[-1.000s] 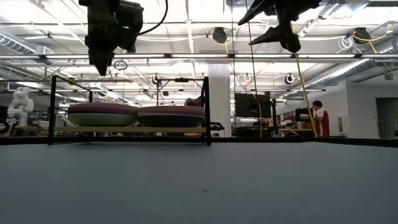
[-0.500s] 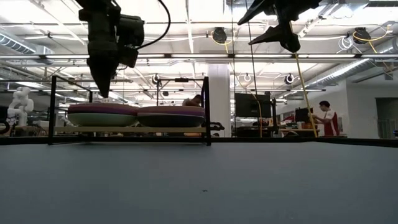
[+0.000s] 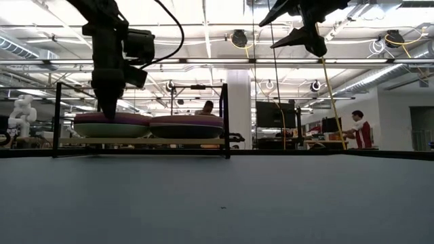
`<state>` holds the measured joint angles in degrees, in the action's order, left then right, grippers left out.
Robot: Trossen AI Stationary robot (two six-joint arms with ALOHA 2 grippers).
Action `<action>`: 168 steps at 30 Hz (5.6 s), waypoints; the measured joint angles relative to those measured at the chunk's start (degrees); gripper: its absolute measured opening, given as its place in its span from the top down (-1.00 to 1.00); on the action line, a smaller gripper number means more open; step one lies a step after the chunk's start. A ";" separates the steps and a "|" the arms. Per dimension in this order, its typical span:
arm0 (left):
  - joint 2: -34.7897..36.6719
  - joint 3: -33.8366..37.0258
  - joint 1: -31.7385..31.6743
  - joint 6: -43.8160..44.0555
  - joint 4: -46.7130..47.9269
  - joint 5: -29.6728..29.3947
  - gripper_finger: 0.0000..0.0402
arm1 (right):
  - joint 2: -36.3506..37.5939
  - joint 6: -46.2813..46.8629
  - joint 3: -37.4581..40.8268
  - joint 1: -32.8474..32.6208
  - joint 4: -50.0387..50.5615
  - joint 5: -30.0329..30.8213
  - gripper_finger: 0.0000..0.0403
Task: Place and stack plates onto a shelf
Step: Stack the light orange plate on top of the violet plate on the shelf, then return to Home Position
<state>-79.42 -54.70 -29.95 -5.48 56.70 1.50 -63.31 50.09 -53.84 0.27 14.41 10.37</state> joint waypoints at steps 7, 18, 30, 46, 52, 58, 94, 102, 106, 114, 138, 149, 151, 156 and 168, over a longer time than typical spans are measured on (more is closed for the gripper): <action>0.00 0.17 0.00 -0.83 -1.44 -1.17 0.97 | 0.00 -0.02 0.00 0.00 0.00 0.05 -0.12; 0.58 -0.02 0.10 2.61 -3.26 2.36 0.97 | 0.00 -3.29 0.00 0.00 -0.28 0.31 -0.12; 14.19 -0.13 4.55 8.91 -4.82 4.90 0.97 | 0.00 -33.17 0.00 0.15 -6.42 0.06 -0.01; 34.53 -0.15 13.98 22.62 -13.71 4.30 0.97 | 0.15 -53.20 0.00 0.13 -6.91 -9.28 0.95; 35.65 -0.15 19.91 18.89 -19.14 -2.53 0.97 | 0.36 -56.47 0.06 0.09 -7.06 -13.17 0.99; 35.92 2.83 25.62 15.59 -27.53 -4.85 0.97 | 1.01 -54.79 6.38 -0.13 -19.78 -13.17 1.00; 36.76 48.06 36.09 11.90 -87.69 -3.18 0.97 | 1.60 -50.75 52.57 -0.39 -80.42 -8.92 1.00; 36.74 54.16 36.04 11.72 -98.28 -3.47 0.97 | 2.29 -52.78 52.89 -0.37 -77.83 -10.49 1.00; 36.76 54.16 36.04 10.30 -98.92 -3.47 0.97 | 2.35 -52.74 52.96 -0.36 -77.15 -11.70 1.00; 42.38 54.16 36.04 9.55 -97.30 -4.57 0.97 | 4.33 -52.13 53.00 -0.35 -74.42 -14.87 1.00; 78.57 54.01 36.04 11.47 -58.65 -8.79 0.97 | 37.55 -52.49 53.00 -0.34 -45.59 -10.01 1.00; 79.12 53.99 36.04 9.95 -58.40 -8.82 0.97 | 60.32 -51.17 53.00 -0.33 -21.95 -13.74 1.00; 79.12 53.99 36.04 10.64 -58.37 -8.85 0.97 | 63.37 -50.87 53.00 -0.31 -19.13 -14.64 1.00; 79.17 53.99 36.04 11.29 -58.31 -8.87 0.97 | 63.28 -49.66 52.98 -0.33 -18.84 -19.61 1.00; 79.12 53.99 36.04 10.75 -58.26 -8.90 0.97 | 62.66 -48.09 52.98 -0.33 -19.30 -16.41 1.00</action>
<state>-0.30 -0.71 6.09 5.27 -1.56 -7.40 -0.64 2.00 -0.86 -0.05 -4.88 -6.04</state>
